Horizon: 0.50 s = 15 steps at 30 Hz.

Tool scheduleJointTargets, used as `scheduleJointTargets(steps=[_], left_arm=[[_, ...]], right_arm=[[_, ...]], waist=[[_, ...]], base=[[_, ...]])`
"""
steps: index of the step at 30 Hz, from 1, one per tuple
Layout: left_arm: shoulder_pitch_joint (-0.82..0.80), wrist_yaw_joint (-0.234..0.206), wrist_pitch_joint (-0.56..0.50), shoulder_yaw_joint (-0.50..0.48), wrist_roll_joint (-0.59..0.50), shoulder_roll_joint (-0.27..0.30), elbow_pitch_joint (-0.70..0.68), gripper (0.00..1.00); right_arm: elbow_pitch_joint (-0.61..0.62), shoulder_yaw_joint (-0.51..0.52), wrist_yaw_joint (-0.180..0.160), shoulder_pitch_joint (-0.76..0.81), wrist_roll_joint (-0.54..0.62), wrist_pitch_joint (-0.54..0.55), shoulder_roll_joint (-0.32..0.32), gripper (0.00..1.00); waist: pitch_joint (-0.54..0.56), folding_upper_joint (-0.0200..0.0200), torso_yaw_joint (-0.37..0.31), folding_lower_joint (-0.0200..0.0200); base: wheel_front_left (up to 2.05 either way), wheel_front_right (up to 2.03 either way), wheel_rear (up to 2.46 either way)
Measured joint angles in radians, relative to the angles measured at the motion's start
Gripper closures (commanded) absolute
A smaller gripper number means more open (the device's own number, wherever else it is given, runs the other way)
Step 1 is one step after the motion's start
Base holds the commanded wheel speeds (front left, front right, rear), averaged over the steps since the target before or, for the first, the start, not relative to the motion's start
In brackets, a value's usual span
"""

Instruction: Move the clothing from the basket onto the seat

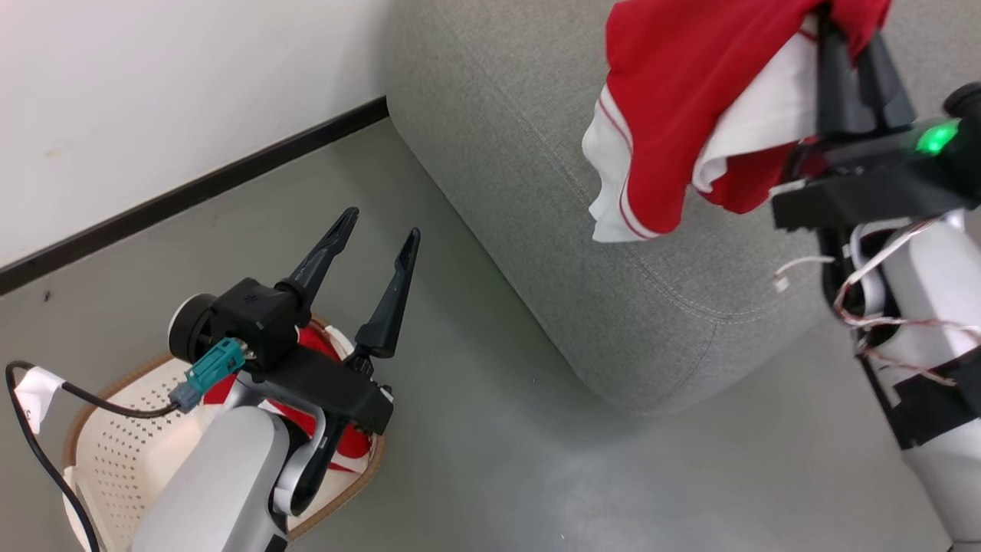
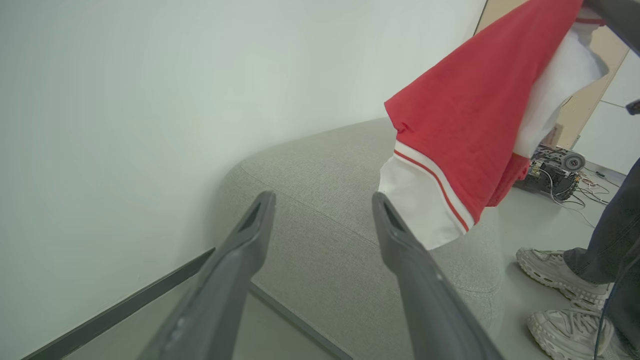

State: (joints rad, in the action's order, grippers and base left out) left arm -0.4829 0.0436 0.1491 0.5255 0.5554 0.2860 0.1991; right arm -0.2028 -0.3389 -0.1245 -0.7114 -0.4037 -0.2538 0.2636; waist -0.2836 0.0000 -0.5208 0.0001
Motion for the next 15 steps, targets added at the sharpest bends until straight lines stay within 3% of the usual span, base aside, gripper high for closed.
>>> scheduleJointTargets(steps=[15], left_arm=[[-0.007, 0.002, -0.051, 0.003, -0.011, 0.059, -0.071, 0.00]], right_arm=[[-0.042, 0.225, 0.000, -0.080, -0.014, 0.004, 0.086, 1.00]], waist=[[-0.126, 0.0002, 0.044, 0.0001]], base=[[0.00, 0.00, 0.00]])
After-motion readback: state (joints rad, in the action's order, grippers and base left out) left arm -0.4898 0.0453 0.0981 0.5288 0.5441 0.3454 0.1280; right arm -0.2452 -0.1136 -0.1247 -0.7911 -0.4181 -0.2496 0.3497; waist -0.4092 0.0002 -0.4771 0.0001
